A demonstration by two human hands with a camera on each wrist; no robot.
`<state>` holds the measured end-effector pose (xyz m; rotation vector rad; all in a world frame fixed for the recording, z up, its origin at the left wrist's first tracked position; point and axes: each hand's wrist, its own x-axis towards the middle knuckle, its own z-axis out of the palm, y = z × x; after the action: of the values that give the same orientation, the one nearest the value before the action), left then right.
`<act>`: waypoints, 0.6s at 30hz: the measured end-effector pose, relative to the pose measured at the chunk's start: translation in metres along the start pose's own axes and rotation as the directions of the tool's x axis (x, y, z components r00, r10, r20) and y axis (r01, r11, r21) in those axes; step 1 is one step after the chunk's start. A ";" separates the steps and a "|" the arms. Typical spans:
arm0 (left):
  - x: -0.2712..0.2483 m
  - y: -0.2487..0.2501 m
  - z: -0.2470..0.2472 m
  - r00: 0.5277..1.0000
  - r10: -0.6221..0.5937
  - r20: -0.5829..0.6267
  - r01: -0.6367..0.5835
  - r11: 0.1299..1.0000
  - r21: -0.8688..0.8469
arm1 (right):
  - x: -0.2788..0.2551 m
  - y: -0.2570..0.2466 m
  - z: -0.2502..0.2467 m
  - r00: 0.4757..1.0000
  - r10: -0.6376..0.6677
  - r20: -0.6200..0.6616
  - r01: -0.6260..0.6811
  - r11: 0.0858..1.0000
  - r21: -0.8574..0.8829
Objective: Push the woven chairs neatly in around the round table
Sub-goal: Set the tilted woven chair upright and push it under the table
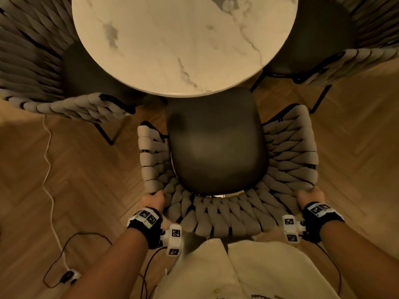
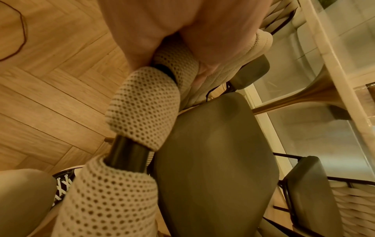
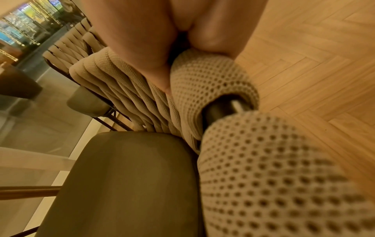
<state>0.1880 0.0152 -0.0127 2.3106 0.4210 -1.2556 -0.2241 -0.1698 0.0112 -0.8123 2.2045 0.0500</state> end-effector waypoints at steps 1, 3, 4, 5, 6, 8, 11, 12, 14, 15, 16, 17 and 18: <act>-0.002 0.002 0.000 1.000 0.001 -0.012 -0.001 1.000 -0.023 | -0.001 -0.001 0.000 1.000 -0.002 -0.001 0.002 1.000 0.006; -0.025 0.014 -0.002 1.000 0.010 -0.022 -0.011 0.999 -0.053 | -0.003 -0.003 -0.001 1.000 -0.010 -0.008 0.010 1.000 0.018; -0.029 0.017 -0.002 1.000 0.018 -0.021 -0.019 0.998 -0.052 | -0.003 -0.003 -0.003 1.000 -0.012 -0.013 0.013 1.000 0.024; -0.035 0.020 -0.003 0.999 0.029 -0.016 -0.030 0.998 -0.058 | -0.002 -0.003 -0.005 1.000 -0.013 -0.017 0.013 1.000 0.025; -0.040 0.024 -0.003 0.999 0.041 -0.012 -0.042 0.997 -0.059 | -0.003 -0.004 -0.007 1.000 -0.012 -0.021 0.012 1.000 0.026; -0.049 0.031 -0.003 0.998 0.067 -0.012 -0.068 0.996 -0.061 | -0.005 -0.004 -0.014 1.000 -0.003 -0.025 0.003 1.000 0.017; -0.057 0.039 -0.002 0.993 0.116 -0.005 -0.116 0.993 -0.029 | -0.007 0.001 -0.026 0.999 0.017 -0.049 -0.015 0.999 0.038; -0.059 0.040 -0.001 0.992 0.128 -0.001 -0.128 0.992 -0.018 | -0.007 0.003 -0.029 0.998 0.023 -0.056 -0.020 0.998 0.055; -0.063 0.043 0.002 0.989 0.146 -0.001 -0.146 0.989 -0.001 | -0.005 0.008 -0.035 0.998 0.037 -0.060 -0.033 0.997 0.074; -0.067 0.046 0.004 0.988 0.155 -0.001 -0.155 0.988 0.001 | -0.002 0.012 -0.038 0.997 0.050 -0.067 -0.045 0.996 0.076; -0.067 0.047 0.007 0.986 0.168 0.000 -0.168 0.986 -0.003 | 0.003 0.017 -0.040 0.995 0.067 -0.078 -0.061 0.995 0.076; -0.067 0.050 0.010 0.985 0.170 0.003 -0.170 0.985 -0.009 | 0.008 0.021 -0.041 0.992 0.085 -0.090 -0.079 0.994 0.073; -0.066 0.051 0.012 0.985 0.171 0.007 -0.171 0.985 -0.017 | 0.016 0.028 -0.041 0.990 0.097 -0.100 -0.090 0.993 0.072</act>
<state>0.1690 -0.0372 0.0513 2.2730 0.2234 -1.1729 -0.2748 -0.1681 0.0233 -0.6875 2.3284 -0.0214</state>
